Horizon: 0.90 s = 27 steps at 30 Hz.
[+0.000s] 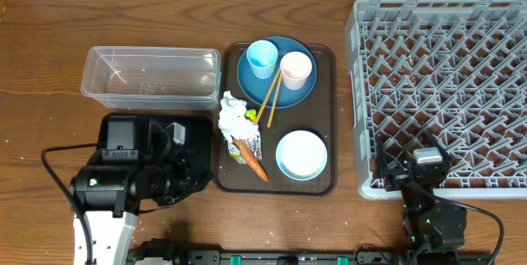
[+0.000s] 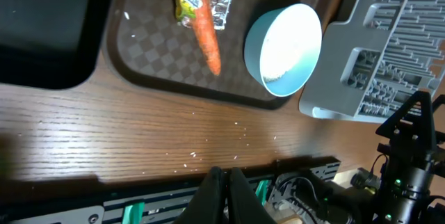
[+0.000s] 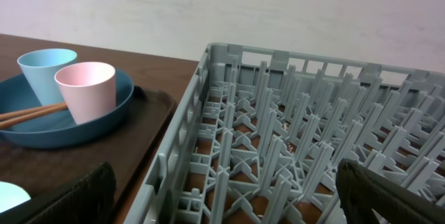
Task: Sort waste into correct bins and load items into the dishwasher rack
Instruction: 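Move the left gripper over the orange carrot on the brown tray, then lower the left gripper and close it on the carrot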
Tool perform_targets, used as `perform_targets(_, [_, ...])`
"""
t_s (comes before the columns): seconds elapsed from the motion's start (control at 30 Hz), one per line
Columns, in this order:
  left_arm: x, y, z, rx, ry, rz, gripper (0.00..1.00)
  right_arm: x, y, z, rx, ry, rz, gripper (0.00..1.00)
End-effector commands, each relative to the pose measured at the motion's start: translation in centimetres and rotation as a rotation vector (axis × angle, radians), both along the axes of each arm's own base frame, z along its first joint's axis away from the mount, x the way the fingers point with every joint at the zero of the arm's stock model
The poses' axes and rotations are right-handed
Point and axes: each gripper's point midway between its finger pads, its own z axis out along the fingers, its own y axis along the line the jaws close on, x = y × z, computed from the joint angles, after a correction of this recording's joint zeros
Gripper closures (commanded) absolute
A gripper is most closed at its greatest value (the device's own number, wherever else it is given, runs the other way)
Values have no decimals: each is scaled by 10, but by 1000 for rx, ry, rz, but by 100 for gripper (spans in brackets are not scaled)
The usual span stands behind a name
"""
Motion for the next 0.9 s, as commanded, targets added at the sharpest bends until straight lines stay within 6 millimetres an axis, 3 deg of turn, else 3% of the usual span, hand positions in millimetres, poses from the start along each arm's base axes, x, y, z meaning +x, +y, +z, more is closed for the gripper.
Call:
perform_targets(0.0, [-5,-3,-10,46,36,10,94,0,-2,-2,-3,5,-9,1])
perform_targets(0.63, [-7,-93,-41,297,-135,-153,94,0,-2,-2,-3,5,-9,1])
perform_targets(0.87, [-12,-99,-75,397,-38,-193,94,0,-2,-2,-3,5,-9,1])
